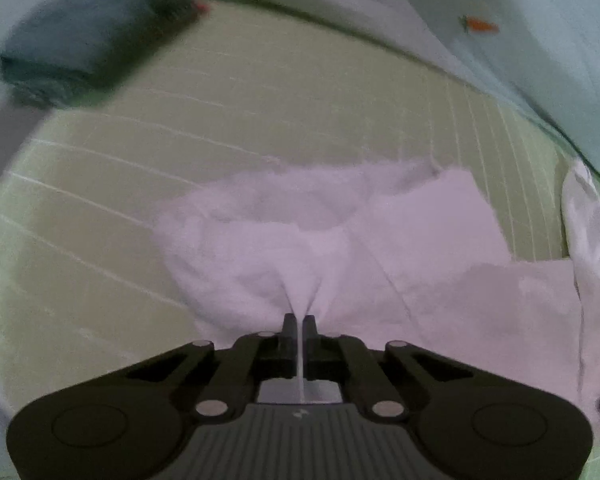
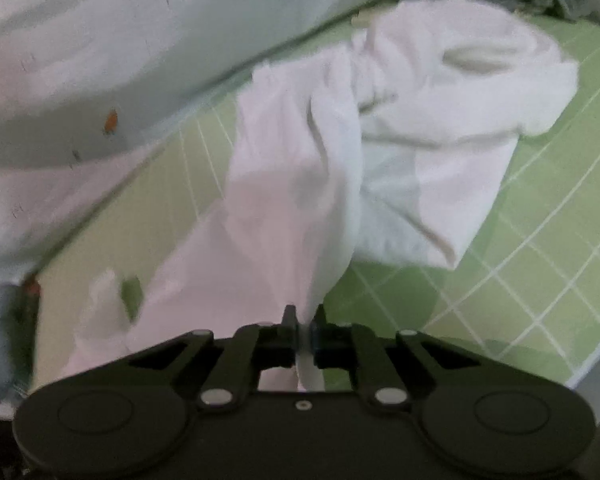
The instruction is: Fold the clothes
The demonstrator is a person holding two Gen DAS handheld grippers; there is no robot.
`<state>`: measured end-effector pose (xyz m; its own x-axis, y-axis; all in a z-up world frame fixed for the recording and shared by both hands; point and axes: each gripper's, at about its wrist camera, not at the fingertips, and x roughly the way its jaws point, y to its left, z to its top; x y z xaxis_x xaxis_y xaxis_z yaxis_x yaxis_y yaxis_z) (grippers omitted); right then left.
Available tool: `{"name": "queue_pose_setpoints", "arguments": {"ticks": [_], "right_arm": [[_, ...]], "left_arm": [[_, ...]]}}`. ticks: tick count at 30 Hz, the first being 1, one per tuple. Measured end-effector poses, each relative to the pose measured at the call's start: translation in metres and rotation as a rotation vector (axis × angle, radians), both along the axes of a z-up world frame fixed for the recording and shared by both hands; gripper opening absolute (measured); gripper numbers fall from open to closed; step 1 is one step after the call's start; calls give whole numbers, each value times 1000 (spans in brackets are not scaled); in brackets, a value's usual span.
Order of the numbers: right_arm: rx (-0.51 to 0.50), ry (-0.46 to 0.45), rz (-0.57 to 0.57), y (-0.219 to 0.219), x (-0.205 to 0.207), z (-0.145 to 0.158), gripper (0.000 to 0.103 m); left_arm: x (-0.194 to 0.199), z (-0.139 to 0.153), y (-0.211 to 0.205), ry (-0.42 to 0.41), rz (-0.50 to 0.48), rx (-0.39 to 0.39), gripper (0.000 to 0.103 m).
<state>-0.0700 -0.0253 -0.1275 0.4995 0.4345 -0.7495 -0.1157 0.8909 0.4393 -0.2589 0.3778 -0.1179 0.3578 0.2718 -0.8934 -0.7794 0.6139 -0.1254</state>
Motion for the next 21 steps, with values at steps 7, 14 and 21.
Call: {"name": "queue_pose_setpoints", "arguments": {"ticks": [7, 14, 21], "right_arm": [[121, -104, 35, -7, -11, 63, 5], [135, -168, 137, 31, 29, 76, 5], [168, -297, 244, 123, 144, 115, 5]], "left_arm": [[-82, 76, 26, -146, 228, 31, 3], [-76, 89, 45, -247, 386, 12, 2], [8, 115, 124, -346, 367, 89, 2]]}}
